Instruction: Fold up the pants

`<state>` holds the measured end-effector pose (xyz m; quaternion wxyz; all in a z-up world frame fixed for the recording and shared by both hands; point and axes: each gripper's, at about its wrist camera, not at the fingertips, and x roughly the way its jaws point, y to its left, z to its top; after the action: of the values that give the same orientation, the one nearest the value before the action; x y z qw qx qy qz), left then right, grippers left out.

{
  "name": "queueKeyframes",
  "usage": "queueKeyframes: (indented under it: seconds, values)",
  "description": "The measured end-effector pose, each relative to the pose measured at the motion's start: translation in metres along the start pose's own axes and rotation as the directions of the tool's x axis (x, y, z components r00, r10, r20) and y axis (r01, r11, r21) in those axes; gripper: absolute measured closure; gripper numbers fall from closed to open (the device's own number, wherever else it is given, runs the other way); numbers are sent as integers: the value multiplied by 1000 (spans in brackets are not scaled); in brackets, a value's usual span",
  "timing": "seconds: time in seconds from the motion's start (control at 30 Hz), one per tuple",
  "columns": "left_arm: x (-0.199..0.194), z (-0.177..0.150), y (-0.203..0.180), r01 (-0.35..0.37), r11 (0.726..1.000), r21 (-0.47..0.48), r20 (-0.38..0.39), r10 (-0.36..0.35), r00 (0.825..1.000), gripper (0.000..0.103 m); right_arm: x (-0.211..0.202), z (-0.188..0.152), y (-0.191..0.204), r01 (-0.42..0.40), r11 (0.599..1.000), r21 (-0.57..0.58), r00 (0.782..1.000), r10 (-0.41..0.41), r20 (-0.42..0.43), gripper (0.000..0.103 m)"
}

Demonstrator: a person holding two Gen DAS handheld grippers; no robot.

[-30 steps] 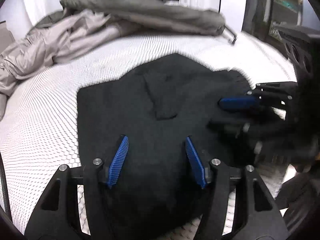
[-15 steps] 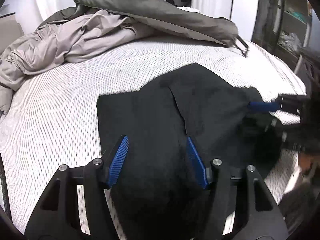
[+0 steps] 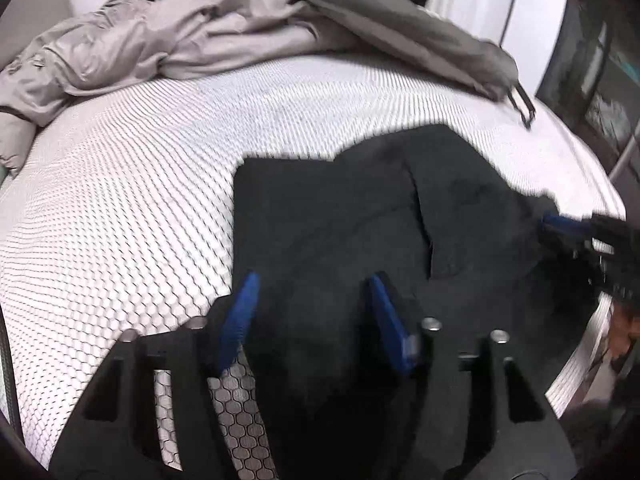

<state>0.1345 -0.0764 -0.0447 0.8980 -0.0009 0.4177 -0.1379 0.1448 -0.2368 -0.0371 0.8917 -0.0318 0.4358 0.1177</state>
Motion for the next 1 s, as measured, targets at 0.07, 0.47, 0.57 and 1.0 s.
queueKeyframes:
  seconds: [0.07,0.47,0.57,1.0]
  values:
    - [-9,4,-5,-19,1000,-6,51,20,999,49,-3,5,9,-24,1000,9,999,24,37,75]
    - [32,14,-9,-74,997,-25,-25,73,997,62,71,33,49,95,995,1,991,-95,-97,75]
    - [27,11,2,-116,992,-51,-30,115,993,62,53,21,25,212,977,-7,971,-212,-108,77]
    - [50,36,-14,-93,992,-80,-22,92,996,67,58,52,46,-31,983,183,1000,31,5,75]
